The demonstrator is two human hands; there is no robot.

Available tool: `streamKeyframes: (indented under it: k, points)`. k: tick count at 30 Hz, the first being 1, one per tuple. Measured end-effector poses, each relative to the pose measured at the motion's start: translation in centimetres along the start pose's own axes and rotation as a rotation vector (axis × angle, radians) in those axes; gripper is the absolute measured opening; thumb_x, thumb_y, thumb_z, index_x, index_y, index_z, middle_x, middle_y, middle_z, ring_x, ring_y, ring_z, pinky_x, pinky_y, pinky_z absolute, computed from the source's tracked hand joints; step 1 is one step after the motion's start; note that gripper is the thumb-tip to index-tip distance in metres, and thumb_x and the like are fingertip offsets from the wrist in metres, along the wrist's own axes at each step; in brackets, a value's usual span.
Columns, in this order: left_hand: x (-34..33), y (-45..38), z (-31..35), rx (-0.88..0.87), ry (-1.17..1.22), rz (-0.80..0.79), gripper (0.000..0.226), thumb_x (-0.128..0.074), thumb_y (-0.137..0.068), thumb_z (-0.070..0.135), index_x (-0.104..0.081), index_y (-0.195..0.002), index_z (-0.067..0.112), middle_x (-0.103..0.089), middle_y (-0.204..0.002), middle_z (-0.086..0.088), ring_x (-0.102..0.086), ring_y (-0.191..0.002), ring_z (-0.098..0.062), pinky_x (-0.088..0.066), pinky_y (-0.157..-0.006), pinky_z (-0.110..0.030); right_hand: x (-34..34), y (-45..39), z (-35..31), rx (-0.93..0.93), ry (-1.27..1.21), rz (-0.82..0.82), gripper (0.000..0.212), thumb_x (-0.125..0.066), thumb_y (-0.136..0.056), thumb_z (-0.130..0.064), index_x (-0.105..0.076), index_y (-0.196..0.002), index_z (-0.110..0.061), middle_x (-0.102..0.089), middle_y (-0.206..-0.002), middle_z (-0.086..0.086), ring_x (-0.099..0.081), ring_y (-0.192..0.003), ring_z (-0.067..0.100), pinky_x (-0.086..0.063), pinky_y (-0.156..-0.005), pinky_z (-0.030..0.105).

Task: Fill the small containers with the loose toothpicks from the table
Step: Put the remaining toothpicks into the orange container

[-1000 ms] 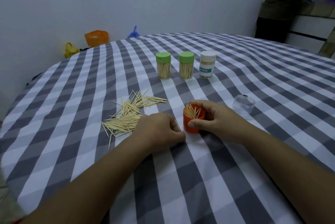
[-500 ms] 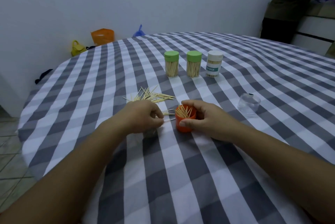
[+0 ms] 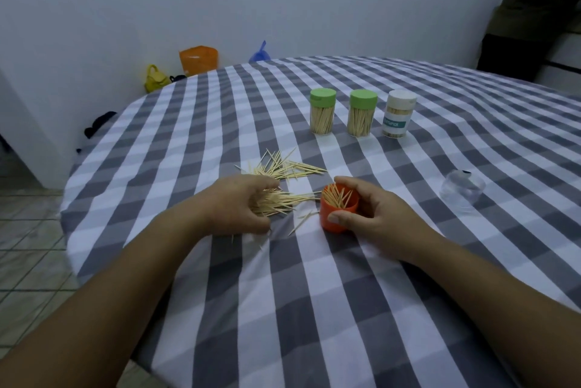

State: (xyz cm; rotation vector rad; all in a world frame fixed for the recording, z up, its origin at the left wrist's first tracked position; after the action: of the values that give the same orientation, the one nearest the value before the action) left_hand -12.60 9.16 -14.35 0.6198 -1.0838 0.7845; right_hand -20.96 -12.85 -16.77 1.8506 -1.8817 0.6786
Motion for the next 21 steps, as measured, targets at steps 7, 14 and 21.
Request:
streamKeyframes:
  k: [7, 14, 21]
  points:
    - [-0.1, -1.6, 1.6, 0.016, -0.353, 0.002, 0.044, -0.048, -0.095, 0.028, -0.045, -0.139, 0.034, -0.063, -0.118, -0.003, -0.057, -0.100, -0.020, -0.043, -0.079, -0.024, 0.1, 0.1, 0.2, 0.005, 0.006, 0.001, 0.066, -0.065, -0.081, -0.040, -0.035, -0.140, -0.038, -0.044, -0.138, -0.007, -0.045, -0.111, 0.005, -0.041, -0.077, 0.008]
    - [-1.0, -2.9, 2.7, 0.027, -0.489, 0.028, 0.034, -0.038, -0.102, 0.024, -0.051, -0.133, 0.025, -0.062, -0.116, -0.008, -0.060, -0.104, -0.026, -0.049, -0.091, -0.036, 0.3, 0.1, 0.0, -0.002, -0.010, -0.011, 0.068, -0.066, -0.080, -0.040, -0.035, -0.140, -0.037, -0.043, -0.139, -0.006, -0.046, -0.117, 0.009, -0.043, -0.095, 0.022]
    - [-0.4, -3.2, 4.9, 0.069, -0.067, 0.252, 0.037, -0.046, -0.100, 0.020, -0.051, -0.136, 0.027, -0.063, -0.119, -0.005, -0.058, -0.105, -0.021, -0.046, -0.089, -0.028, 1.1, 0.1, 0.7, -0.028, -0.020, 0.080, 0.070, -0.069, -0.080, -0.040, -0.037, -0.142, -0.032, -0.046, -0.139, -0.005, -0.049, -0.122, 0.015, -0.044, -0.103, 0.032]
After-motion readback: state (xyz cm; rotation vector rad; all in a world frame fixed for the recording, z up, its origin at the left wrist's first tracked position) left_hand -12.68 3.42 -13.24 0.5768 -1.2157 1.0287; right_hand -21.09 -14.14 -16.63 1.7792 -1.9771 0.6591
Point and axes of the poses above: each hand's wrist, its own y-axis away from the middle knuckle, its own x-axis out of the back of the hand, z = x × y, the point moved 2 cm from there along -y, towards the middle knuckle
